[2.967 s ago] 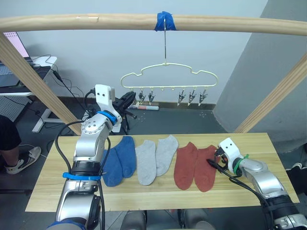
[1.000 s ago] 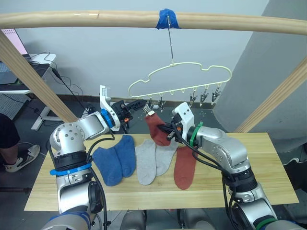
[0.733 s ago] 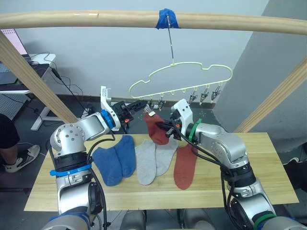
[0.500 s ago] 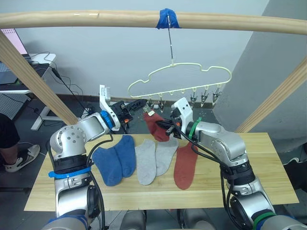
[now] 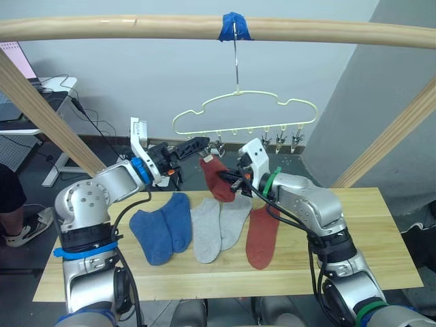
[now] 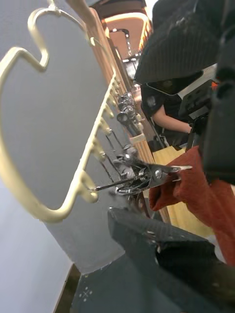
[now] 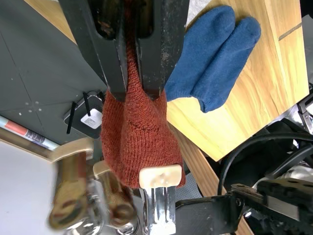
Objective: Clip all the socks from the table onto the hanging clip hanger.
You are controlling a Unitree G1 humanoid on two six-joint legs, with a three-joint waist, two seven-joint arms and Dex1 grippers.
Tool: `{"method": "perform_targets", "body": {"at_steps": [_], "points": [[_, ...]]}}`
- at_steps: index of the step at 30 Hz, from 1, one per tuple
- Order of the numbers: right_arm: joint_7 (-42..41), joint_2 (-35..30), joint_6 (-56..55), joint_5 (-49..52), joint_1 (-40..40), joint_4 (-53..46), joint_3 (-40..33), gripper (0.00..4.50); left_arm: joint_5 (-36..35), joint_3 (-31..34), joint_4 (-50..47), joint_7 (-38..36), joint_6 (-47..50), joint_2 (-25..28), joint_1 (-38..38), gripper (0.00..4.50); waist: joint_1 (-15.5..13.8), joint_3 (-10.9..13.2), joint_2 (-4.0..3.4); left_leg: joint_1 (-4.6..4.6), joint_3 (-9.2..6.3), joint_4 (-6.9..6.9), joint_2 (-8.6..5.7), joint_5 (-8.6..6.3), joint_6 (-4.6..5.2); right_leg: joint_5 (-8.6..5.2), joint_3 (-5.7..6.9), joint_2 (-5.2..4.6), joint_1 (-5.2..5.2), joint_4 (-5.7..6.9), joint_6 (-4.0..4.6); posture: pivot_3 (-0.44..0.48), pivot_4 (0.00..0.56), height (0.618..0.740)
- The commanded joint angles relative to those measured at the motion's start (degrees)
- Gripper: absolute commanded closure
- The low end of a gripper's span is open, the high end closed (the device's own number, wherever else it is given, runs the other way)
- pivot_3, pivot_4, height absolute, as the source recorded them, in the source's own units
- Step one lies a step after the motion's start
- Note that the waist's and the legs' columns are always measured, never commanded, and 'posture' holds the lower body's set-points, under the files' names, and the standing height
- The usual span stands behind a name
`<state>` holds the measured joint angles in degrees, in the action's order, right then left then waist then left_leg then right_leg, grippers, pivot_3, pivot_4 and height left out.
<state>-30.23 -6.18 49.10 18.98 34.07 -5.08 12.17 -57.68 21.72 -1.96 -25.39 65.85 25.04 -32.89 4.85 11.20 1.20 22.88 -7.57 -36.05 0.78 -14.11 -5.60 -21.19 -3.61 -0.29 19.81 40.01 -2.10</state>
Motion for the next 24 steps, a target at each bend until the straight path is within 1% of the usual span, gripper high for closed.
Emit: {"method": "perform_targets", "body": {"at_steps": [1, 3, 4, 6, 7, 8, 9, 11, 13, 14, 16, 19, 21, 24], "points": [[0.7, 2.5, -2.3, -0.2, 1.2, 1.6, 1.0, 4.23, 1.1, -1.8, -3.6, -3.0, -1.5, 3.1, 1.2, 0.01, 0.1, 0.0, 0.00, 0.00, 0.00, 0.00, 0.01, 0.00, -0.01, 0.00, 0.00, 0.01, 0.01, 0.01, 0.00, -0.028, 0.165, 0.740], [1.2, 4.1, -2.0, 0.6, 1.3, 2.8, 0.3, 3.73, 2.2, -3.4, -4.5, -4.5, -2.5, 4.6, 2.2, 0.00, 0.0, 0.0, 0.00, 0.00, 0.00, 0.00, 0.00, 0.02, -0.03, 0.00, -0.01, 0.01, 0.04, 0.03, 0.00, -0.014, 0.169, 0.740], [1.5, 4.6, -1.9, 0.5, 1.4, 3.3, 0.0, 3.27, 2.8, -4.0, -4.8, -5.1, -2.9, 5.2, 2.6, 0.00, -0.1, 0.0, 0.00, 0.01, -0.01, 0.01, 0.00, 0.02, -0.04, 0.00, 0.00, 0.01, 0.05, 0.03, 0.00, -0.014, 0.169, 0.740], [1.9, 5.1, -1.9, 0.4, 1.4, 4.1, -0.4, 2.73, 4.0, -5.1, -5.4, -6.3, -4.0, 6.4, 3.4, 0.00, -0.1, 0.0, 0.00, 0.01, 0.00, 0.01, -0.01, 0.02, -0.04, 0.00, -0.01, 0.00, 0.05, 0.03, 0.00, -0.014, 0.169, 0.740], [2.2, 5.1, -2.0, 0.2, 1.1, 4.2, -0.5, 2.34, 4.2, -5.3, -5.6, -6.6, -4.4, 6.8, 3.8, 0.00, -0.1, 0.0, 0.00, 0.02, -0.01, 0.01, 0.00, 0.02, -0.04, 0.00, -0.01, 0.00, 0.06, 0.03, 0.00, -0.014, 0.172, 0.740], [2.2, 4.7, -1.9, 0.1, 0.5, 4.0, -0.4, 2.06, 4.4, -5.4, -5.6, -6.9, -4.6, 7.2, 4.1, 0.00, -0.2, 0.0, -0.01, 0.02, 0.00, 0.01, -0.01, 0.02, -0.04, 0.00, -0.01, 0.00, 0.06, 0.03, 0.00, -0.014, 0.172, 0.740], [2.2, 4.1, -1.7, -0.1, -0.4, 3.4, -0.3, 1.65, 5.1, -5.8, -5.8, -7.5, -5.2, 7.8, 4.5, 0.00, -0.3, 0.0, -0.01, 0.02, -0.01, 0.01, -0.01, 0.02, -0.04, 0.00, -0.01, 0.00, 0.07, 0.03, 0.00, -0.014, 0.172, 0.740], [2.0, 2.0, -1.6, -0.6, -2.7, 1.6, 0.2, 1.04, 6.6, -6.4, -6.1, -8.3, -6.5, 8.8, 5.3, 0.00, -0.3, 0.0, -0.01, 0.02, 0.00, 0.01, 0.00, 0.02, -0.04, 0.00, -0.01, 0.00, 0.07, 0.03, 0.00, -0.014, 0.172, 0.740], [2.0, -0.7, -2.2, -1.9, -4.9, -0.4, 1.2, 0.29, 7.8, -6.5, -5.9, -8.4, -7.8, 9.1, 5.8, 0.00, -0.5, 0.0, -0.01, 0.04, -0.01, 0.04, -0.01, 0.02, -0.04, 0.00, 0.00, 0.00, 0.09, 0.00, 0.00, -0.014, 0.172, 0.740], [1.8, -1.9, -1.9, -1.8, -6.2, -1.9, 1.0, 0.04, 8.9, -6.7, -6.0, -8.5, -9.0, 9.4, 6.1, 0.00, -0.5, 0.0, -0.01, 0.06, 0.00, 0.05, -0.01, 0.02, -0.04, 0.00, -0.01, 0.00, 0.10, -0.01, 0.00, -0.014, 0.172, 0.740], [1.1, -5.8, -1.3, -1.7, -9.8, -6.8, 0.1, 0.04, 12.2, -7.3, -7.1, -8.2, -12.5, 10.0, 7.2, 0.00, -0.6, 0.0, -0.03, 0.08, 0.04, 0.04, -0.02, 0.02, -0.03, 0.00, -0.06, -0.02, 0.14, -0.01, 0.00, -0.019, 0.180, 0.740], [0.0, -12.9, -1.2, -0.9, -16.4, -17.6, -2.9, 0.04, 18.4, -9.1, -11.1, -8.7, -20.8, 10.6, 11.0, 0.00, -0.7, 0.1, -0.11, 0.12, 0.09, 0.09, -0.01, 0.01, -0.02, 0.00, -0.13, -0.02, 0.18, -0.05, 0.00, -0.026, 0.187, 0.740], [0.2, -15.0, -1.1, 0.4, -19.0, -22.5, -5.3, 0.04, 20.7, -9.8, -13.0, -8.4, -24.7, 9.8, 12.7, 0.00, -0.8, 0.2, -0.09, 0.12, 0.14, 0.12, 0.00, 0.01, -0.02, 0.00, -0.17, -0.03, 0.20, -0.08, 0.00, -0.029, 0.190, 0.740], [0.3, -16.5, -1.7, 2.0, -21.8, -27.7, -8.4, 0.04, 24.9, -12.1, -14.8, -9.7, -31.0, 9.4, 14.8, 0.00, -0.7, 0.2, -0.10, 0.10, 0.16, 0.11, 0.05, -0.06, 0.10, 0.00, -0.21, 0.00, 0.19, -0.02, 0.01, -0.032, 0.194, 0.740]]}}
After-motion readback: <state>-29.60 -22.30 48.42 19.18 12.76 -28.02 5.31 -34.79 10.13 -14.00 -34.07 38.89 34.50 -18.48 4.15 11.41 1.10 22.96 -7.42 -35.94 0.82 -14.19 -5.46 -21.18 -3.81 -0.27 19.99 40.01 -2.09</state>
